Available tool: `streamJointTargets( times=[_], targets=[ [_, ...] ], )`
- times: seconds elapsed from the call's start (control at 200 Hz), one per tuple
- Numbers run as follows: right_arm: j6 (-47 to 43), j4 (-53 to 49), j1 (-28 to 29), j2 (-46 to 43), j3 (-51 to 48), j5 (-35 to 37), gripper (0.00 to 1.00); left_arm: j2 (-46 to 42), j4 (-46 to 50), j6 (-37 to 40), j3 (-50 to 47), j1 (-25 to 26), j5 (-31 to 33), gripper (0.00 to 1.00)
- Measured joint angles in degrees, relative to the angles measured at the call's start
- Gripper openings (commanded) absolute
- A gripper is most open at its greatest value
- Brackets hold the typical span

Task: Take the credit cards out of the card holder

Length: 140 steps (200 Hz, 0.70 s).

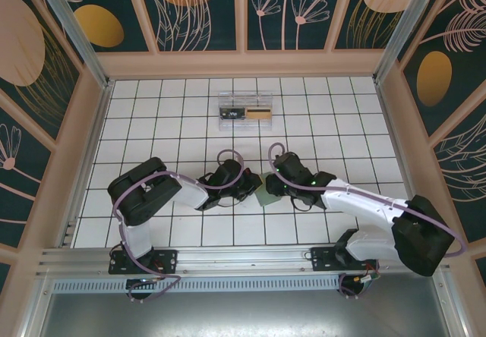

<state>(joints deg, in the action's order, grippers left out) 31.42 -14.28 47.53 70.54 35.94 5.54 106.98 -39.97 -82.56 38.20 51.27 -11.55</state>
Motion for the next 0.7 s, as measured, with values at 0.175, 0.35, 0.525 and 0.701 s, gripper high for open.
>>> streamJointTargets(
  times=[0.175, 0.35, 0.525, 0.701],
  targets=[
    [-1.90, 2.10, 1.75, 3.91, 0.42, 0.22, 0.42, -0.07, 0.13, 0.42, 0.09, 0.00, -0.02, 0.00],
    [-2.89, 2.08, 2.84, 5.60, 0.44, 0.98, 0.40, -2.21, 4.39, 2.27, 0.39, 0.00, 0.59, 0.05],
    [-3.10, 2.08, 3.50, 5.60, 0.76, 2.49, 0.41, -8.07, 14.71, 4.85, 0.22, -0.02, 3.15, 0.24],
    [-4.00, 1.84, 5.42, 6.71, 2.14, 4.04, 0.42, -16.04, 23.58, 7.52, 0.22, -1.03, 7.21, 0.31]
  ],
)
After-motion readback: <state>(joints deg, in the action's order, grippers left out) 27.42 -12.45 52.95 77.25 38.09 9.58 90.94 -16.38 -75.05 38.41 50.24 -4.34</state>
